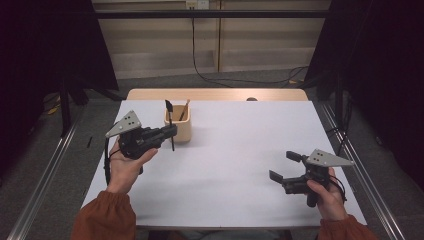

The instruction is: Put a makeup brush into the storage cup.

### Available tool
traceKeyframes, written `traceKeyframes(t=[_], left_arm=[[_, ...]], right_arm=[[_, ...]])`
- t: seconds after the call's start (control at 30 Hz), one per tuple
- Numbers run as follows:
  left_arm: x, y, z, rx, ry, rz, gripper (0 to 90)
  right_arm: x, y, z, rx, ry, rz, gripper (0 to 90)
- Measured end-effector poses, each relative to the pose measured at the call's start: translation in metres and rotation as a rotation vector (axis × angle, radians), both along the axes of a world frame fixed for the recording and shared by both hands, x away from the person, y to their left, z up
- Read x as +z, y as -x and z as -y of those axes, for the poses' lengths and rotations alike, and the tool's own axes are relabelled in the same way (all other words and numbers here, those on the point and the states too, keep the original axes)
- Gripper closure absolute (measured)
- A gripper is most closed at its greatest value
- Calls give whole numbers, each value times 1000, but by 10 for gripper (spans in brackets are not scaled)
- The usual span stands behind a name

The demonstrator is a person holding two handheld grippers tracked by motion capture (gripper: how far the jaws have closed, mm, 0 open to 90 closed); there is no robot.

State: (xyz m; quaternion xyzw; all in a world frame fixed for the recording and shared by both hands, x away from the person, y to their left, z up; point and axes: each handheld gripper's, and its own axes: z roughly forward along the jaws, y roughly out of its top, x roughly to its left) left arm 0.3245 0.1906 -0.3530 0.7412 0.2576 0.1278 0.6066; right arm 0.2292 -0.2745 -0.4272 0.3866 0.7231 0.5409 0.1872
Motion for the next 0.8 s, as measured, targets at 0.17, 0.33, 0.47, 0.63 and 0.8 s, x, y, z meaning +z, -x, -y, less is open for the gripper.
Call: traceKeyframes(t=[0.17,0.33,0.47,0.63,0.8], left_arm=[[2,-5,-2,21,-1,9,855],[7,-11,-6,42,2,10,855],[13,-16,-7,50,-3,17,855],[20,-22,-7,56,9,28,855],[24,-22,-10,58,33,32,855]], right_arm=[[-9,5,4,-17,-4,-13,30],[-9,9,3,-14,-11,-4,31],[-10,9,3,-17,-9,-6,31],[-10,9,4,-17,-10,-6,33],[-10,10,4,-13,-12,-6,34]])
